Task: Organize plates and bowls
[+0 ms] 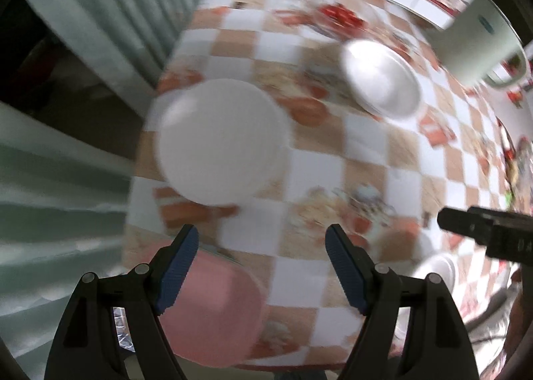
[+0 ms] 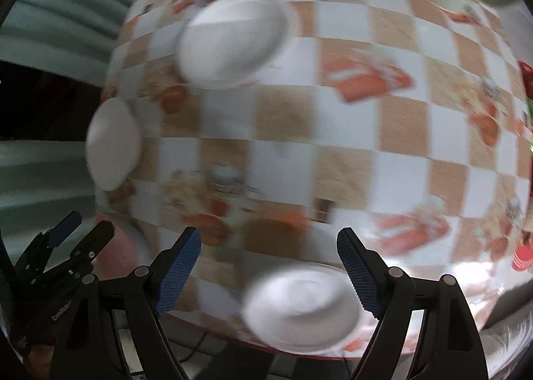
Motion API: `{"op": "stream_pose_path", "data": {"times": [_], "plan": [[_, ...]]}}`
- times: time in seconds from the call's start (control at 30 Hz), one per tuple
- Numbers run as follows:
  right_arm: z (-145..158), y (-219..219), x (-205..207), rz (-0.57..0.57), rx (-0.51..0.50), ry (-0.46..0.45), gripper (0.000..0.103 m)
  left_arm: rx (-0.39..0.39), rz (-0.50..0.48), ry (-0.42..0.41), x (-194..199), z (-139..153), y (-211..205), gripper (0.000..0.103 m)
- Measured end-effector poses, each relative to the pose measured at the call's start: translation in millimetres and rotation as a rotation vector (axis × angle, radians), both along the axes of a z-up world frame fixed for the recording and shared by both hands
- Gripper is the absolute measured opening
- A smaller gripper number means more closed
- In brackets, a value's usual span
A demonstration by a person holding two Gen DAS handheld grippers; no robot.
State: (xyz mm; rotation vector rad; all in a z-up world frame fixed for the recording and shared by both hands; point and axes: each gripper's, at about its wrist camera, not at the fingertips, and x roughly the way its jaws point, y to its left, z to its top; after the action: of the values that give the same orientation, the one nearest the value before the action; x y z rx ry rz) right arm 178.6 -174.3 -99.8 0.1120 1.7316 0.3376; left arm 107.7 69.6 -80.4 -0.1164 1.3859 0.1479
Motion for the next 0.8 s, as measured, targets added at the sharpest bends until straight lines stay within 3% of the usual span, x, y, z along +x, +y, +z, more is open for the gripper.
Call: {"op": "stream_pose_path", "data": {"times": [0.33,0.8], "plan": [[-14.6,83.0,19.8,0.032,0.03,-0.002,0.085,0.057,0.109,0.0,32.0,-16.8,76.5,0.081],[-51.6,133.0,36.8,0.049,0.027,0.028,0.085,0.06,0.081,0.063,70.1,-62.8,105.2,0.081]]}}
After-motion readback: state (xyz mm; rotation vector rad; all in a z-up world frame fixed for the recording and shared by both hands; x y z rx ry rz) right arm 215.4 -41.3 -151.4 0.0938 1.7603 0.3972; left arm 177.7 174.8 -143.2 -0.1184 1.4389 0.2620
